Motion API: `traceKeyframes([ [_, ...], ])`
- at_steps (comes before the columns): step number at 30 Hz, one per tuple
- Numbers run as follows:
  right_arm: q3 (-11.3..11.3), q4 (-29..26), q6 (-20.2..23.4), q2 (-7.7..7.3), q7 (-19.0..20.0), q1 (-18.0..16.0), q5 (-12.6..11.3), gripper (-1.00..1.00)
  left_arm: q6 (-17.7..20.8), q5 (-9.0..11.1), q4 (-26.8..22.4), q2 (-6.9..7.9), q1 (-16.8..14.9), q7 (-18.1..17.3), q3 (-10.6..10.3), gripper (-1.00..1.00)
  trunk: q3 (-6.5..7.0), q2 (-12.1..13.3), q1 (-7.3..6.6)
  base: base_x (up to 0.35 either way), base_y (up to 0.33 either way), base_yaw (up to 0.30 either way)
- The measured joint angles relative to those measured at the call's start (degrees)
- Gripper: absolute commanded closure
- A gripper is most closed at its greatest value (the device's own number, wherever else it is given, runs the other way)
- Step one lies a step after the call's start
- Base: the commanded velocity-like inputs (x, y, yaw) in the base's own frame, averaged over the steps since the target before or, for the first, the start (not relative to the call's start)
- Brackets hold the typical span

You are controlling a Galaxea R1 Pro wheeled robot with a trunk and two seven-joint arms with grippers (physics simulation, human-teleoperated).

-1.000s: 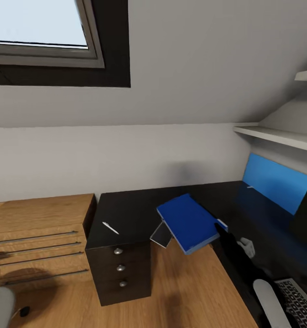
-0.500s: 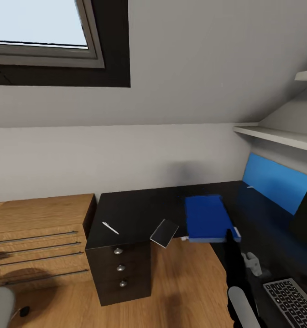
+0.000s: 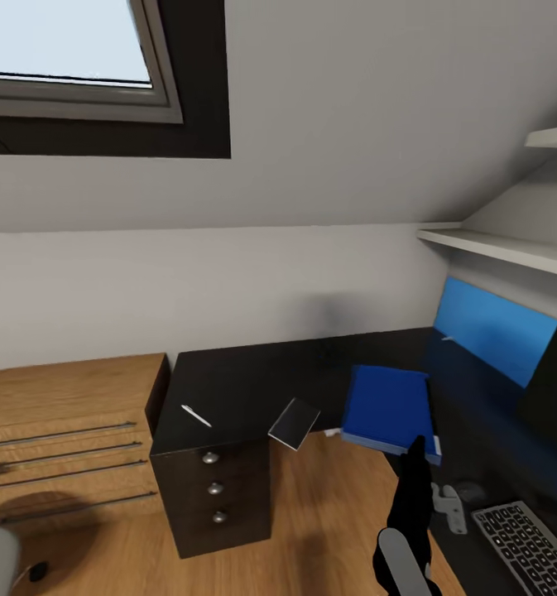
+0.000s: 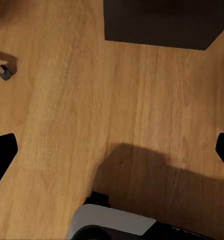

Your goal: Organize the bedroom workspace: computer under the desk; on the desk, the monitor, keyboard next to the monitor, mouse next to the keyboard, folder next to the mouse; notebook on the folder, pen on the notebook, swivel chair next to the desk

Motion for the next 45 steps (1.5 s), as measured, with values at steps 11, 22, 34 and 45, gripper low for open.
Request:
traceKeyframes([
  [11,-0.18,3.4,-0.09,-0.01,-0.06,-0.45,-0.4,1.0,-0.04,-0.73,0.0,0.0,0.0,0.02,-0.02,-1.0,-0.01,0.0,-0.02,0.212,0.18,-0.256],
  [22,-0.5,8.36,-0.08,0.0,-0.14,-2.79,-0.01,1.0,-0.03,-1.58,0.0,-0.89,0.0,0.02,-0.08,-1.0,0.0,0.0,-0.02,0.192,0.008,-0.247],
  [34,-0.64,8.41,0.09,0.0,-0.1,-3.0,-0.37,1.0,-0.03,-2.45,-0.02,-1.04,0.01,0.05,-0.12,-1.0,0.0,-0.01,-0.02,0.138,0.021,-0.094],
  [45,-0.33,9.59,-0.47,0.0,0.13,-3.55,0.08,1.0,-1.3,-2.21,-0.53,-2.38,0.01,0.57,0.07,-1.0,0.0,0.0,0.0,0.0,0.0,0.0],
])
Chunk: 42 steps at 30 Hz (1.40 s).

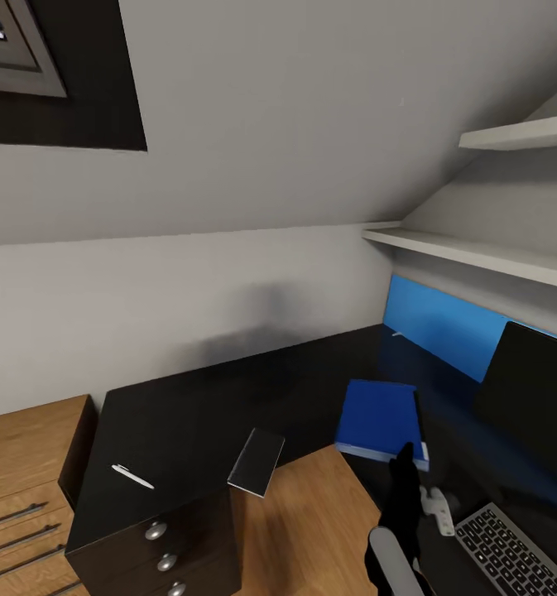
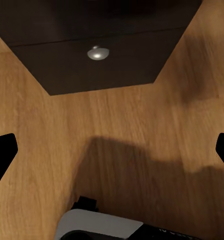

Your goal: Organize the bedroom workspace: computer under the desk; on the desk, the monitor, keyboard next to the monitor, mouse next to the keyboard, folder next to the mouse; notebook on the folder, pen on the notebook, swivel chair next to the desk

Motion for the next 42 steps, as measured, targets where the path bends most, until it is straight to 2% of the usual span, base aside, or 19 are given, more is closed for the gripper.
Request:
traceKeyframes([
  [6,-0.19,-1.91,-0.22,0.0,-0.76,1.89,0.48,1.0,-1.78,0.07,-0.02,-0.05,0.0,-0.02,-0.03,-1.0,0.0,0.0,0.0,0.0,0.0,0.0],
  [20,-0.21,-3.2,-0.23,0.0,-0.71,1.96,0.39,1.0,-1.9,0.08,-0.02,-0.09,0.0,-0.02,-0.06,-1.0,0.0,0.0,0.0,0.0,0.0,-0.006],
  [29,-0.1,-3.22,-0.23,0.0,-0.68,1.96,0.45,1.0,-1.9,0.07,-0.01,-0.09,0.0,-0.1,-0.06,-1.0,-0.11,0.0,0.0,0.0,0.039,-0.142],
  [31,0.42,-3.26,-0.25,0.0,-0.29,1.96,0.65,1.0,-1.9,0.07,-0.02,-0.1,0.0,-0.09,-0.06,-1.0,-0.12,0.0,0.0,0.0,0.254,-0.029],
  [32,1.81,-3.29,-0.15,0.03,0.78,1.95,1.24,1.0,-1.91,0.07,-0.02,-0.06,0.0,-0.09,-0.06,-1.0,-0.12,0.0,0.0,0.0,0.291,-0.009],
  [34,2.65,-3.24,-0.19,0.03,1.35,1.96,0.99,1.0,-1.9,0.05,0.01,-0.08,0.0,-0.14,-0.07,-1.0,-0.12,0.0,0.0,0.0,0.201,-0.005],
  [38,3.41,-2.42,-0.61,0.03,1.69,1.96,1.17,1.0,-1.9,-0.1,0.05,-0.09,0.0,-0.19,-0.08,-1.0,-0.12,0.0,0.0,0.0,0.071,-0.002],
  [42,3.68,0.87,-0.76,0.03,1.69,1.73,1.37,1.0,-1.87,-0.15,0.07,-0.09,0.0,-0.23,-0.1,-1.0,-0.13,0.0,0.0,0.0,0.017,0.0],
])
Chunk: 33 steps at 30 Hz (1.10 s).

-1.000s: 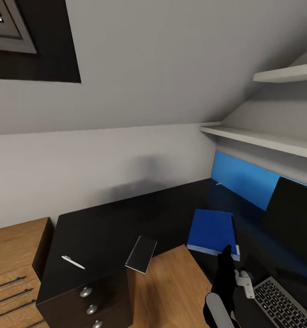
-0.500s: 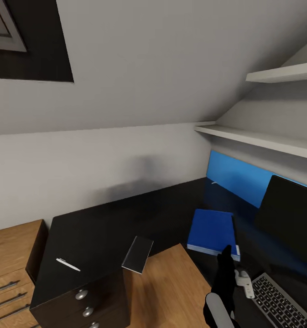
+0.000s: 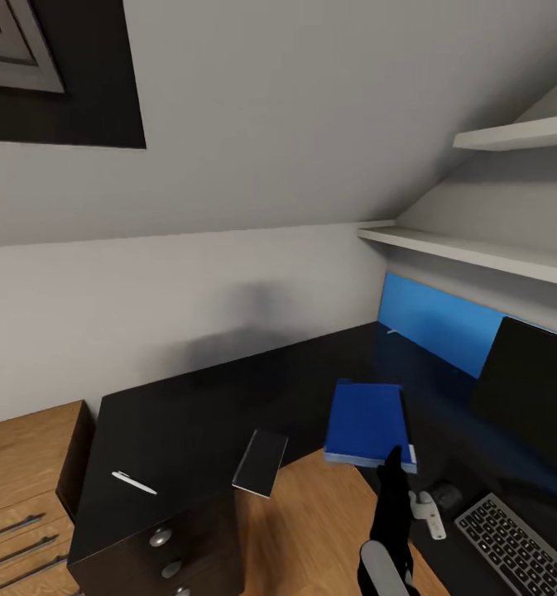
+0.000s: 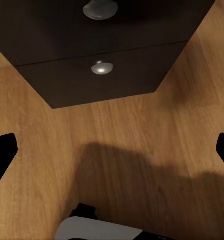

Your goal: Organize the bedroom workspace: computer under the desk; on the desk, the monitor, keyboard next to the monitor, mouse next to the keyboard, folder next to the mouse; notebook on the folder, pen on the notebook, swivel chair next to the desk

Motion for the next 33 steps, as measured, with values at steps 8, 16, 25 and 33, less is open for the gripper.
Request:
traceKeyframes([
  [8,-0.25,14.57,0.06,0.0,-0.31,-11.48,-0.27,1.0,-0.02,-0.09,0.18,-0.29,0.0,-0.15,0.01,-1.0,0.01,0.01,0.0,0.0,0.001,0.0],
  [16,-1.81,23.44,0.01,-0.59,-0.4,-20.52,-1.57,1.0,-0.03,-0.09,0.26,-0.43,0.0,-0.24,0.02,-1.0,0.0,0.0,0.0,0.0,0.0,0.0],
  [25,-10.86,26.97,0.19,-1.83,-0.4,-22.22,-4.18,1.0,0.03,-0.09,0.3,-0.44,0.0,-0.27,0.02,-1.0,0.0,0.0,0.0,0.0,0.0,0.0],
  [33,-11.88,27.69,0.24,-1.89,-0.26,-22.24,-4.35,1.0,-0.02,-0.1,0.29,-0.44,0.0,-0.26,0.03,-1.0,0.0,0.0,0.0,0.0,0.0,-0.046],
])
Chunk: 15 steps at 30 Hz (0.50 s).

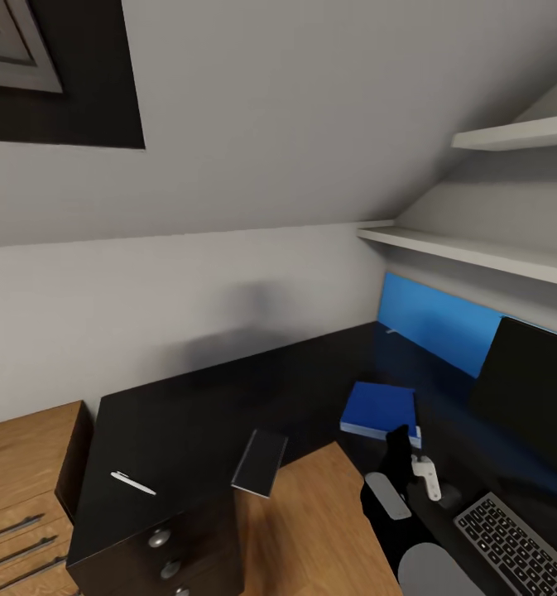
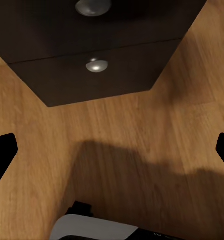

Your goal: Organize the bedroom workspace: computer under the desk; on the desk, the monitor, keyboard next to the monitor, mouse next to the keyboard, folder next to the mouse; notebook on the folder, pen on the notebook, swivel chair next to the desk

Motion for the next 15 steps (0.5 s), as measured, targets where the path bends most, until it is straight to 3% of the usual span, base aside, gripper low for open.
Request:
traceKeyframes([
  [6,0.01,0.02,0.0,0.02,0.05,-0.02,0.0,1.0,-0.05,0.08,-0.02,0.04,0.0,0.01,0.0,-1.0,0.0,0.0,0.0,0.0,0.0,-0.185],
  [11,0.1,-0.02,0.0,0.03,0.14,-0.01,0.03,1.0,-0.05,0.13,-0.25,0.01,0.0,0.06,-0.04,-1.0,0.0,0.0,0.0,0.0,0.0,-0.041],
  [15,0.12,-0.07,0.0,0.03,0.16,0.0,0.04,1.0,0.05,0.21,-0.61,0.0,0.0,0.11,-0.01,-1.0,-0.72,-1.59,0.88,0.0,0.0,-0.003],
])
